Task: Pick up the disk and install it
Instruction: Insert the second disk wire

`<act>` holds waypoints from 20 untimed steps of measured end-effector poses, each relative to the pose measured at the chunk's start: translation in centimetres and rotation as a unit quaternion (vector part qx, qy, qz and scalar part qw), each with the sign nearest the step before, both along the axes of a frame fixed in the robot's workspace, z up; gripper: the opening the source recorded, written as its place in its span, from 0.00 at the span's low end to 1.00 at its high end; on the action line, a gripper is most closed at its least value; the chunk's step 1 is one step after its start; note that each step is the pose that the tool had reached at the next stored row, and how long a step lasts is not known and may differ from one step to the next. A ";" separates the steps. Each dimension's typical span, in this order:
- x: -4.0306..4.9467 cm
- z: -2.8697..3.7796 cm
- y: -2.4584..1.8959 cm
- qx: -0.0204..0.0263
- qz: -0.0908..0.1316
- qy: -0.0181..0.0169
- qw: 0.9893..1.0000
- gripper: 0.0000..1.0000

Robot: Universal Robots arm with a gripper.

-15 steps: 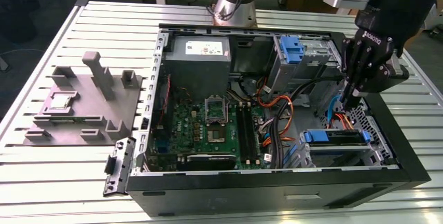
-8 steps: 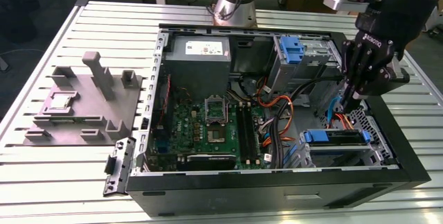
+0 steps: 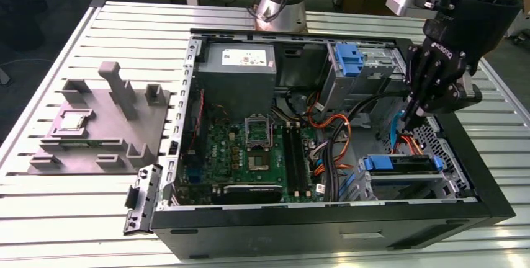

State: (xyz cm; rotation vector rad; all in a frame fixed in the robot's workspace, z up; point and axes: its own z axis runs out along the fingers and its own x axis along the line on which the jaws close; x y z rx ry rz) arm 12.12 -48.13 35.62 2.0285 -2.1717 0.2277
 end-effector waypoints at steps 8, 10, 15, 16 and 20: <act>0.00 0.00 -0.01 0.003 0.000 0.000 1.000 0.16; 0.00 0.00 0.00 0.003 0.000 0.000 1.000 0.16; 0.00 -0.02 -0.31 0.003 0.000 -0.001 1.000 0.16; -0.04 -0.03 -0.40 0.003 0.001 -0.002 1.000 0.16; -0.18 -0.08 -0.48 0.005 0.004 -0.012 1.000 0.16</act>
